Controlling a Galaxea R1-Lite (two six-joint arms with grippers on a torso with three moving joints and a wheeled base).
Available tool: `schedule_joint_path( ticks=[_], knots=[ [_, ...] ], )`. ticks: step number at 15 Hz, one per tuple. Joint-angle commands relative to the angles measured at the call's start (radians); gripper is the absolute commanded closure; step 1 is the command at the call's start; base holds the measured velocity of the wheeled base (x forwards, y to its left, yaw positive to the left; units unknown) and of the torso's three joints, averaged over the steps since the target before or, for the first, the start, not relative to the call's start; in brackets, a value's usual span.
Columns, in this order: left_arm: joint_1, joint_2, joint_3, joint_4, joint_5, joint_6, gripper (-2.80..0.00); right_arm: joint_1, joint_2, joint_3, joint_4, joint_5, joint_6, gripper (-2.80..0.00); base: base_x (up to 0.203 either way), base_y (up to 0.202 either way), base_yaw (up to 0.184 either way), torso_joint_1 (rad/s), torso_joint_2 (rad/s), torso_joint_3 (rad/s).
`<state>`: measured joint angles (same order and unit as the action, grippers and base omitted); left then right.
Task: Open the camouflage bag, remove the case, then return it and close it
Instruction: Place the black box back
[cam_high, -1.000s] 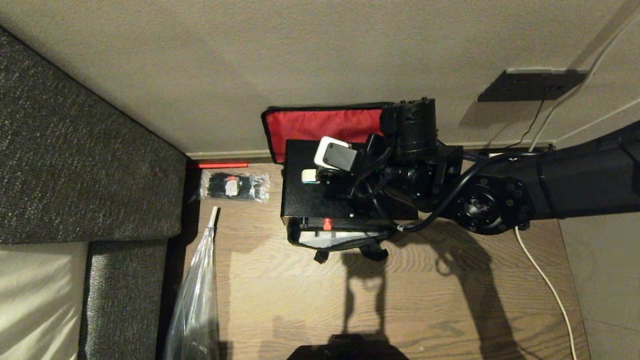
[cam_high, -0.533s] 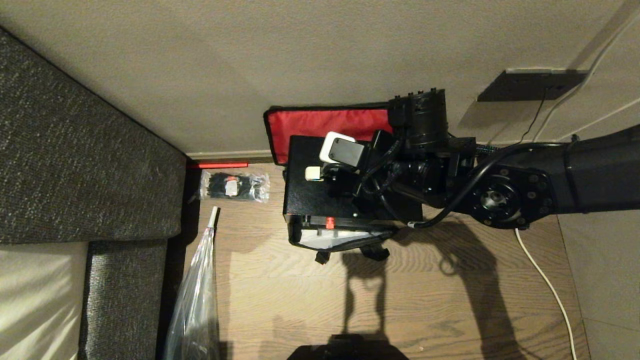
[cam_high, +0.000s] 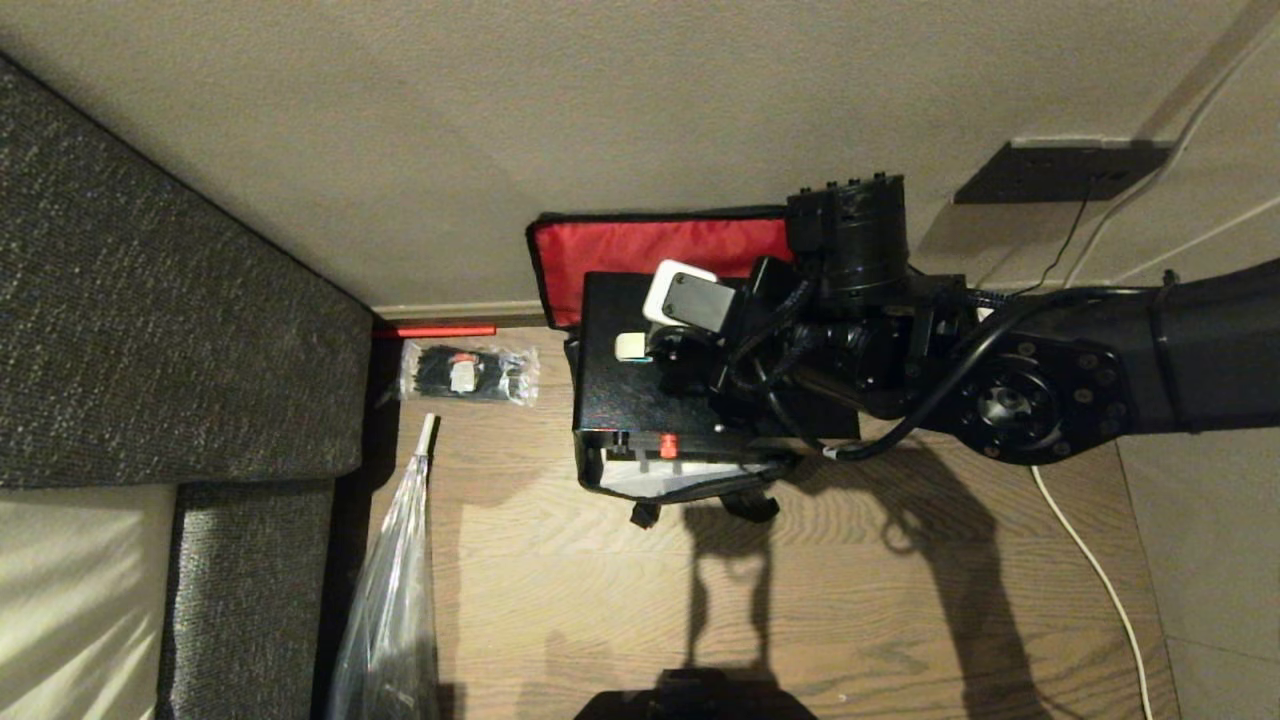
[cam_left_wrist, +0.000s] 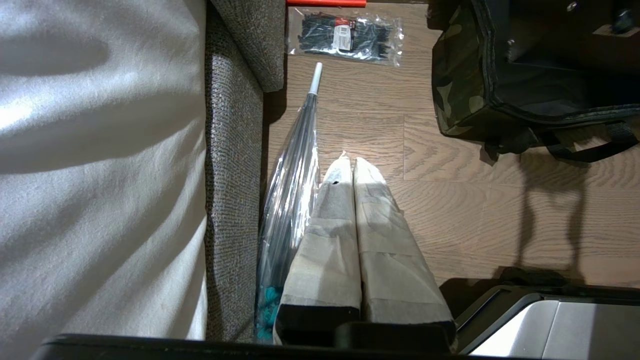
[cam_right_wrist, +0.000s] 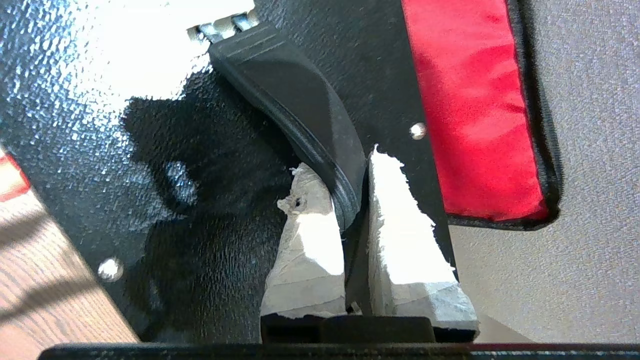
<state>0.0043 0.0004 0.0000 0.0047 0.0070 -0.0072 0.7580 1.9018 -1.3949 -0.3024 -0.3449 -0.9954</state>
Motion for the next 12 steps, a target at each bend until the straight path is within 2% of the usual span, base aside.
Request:
schedule_joint_path(
  ticks=[1,6,12],
  knots=[
    [0.000,-0.002,0.003,0.000,0.001,-0.001,0.00,-0.011,0.030,0.029,-0.036,-0.003,-0.011,0.00,0.000,0.000,0.000,0.000,0.00,0.000],
    [0.000,0.000,0.003,0.000,0.001,-0.001,0.00,-0.012,0.082,0.037,-0.125,-0.006,-0.046,0.00,0.000,0.000,0.000,0.000,0.00,0.000],
    [0.000,-0.001,0.003,0.000,0.001,-0.001,0.00,-0.018,0.136,0.025,-0.138,-0.007,-0.047,0.00,0.000,0.000,0.000,0.000,0.00,0.000]
  ],
)
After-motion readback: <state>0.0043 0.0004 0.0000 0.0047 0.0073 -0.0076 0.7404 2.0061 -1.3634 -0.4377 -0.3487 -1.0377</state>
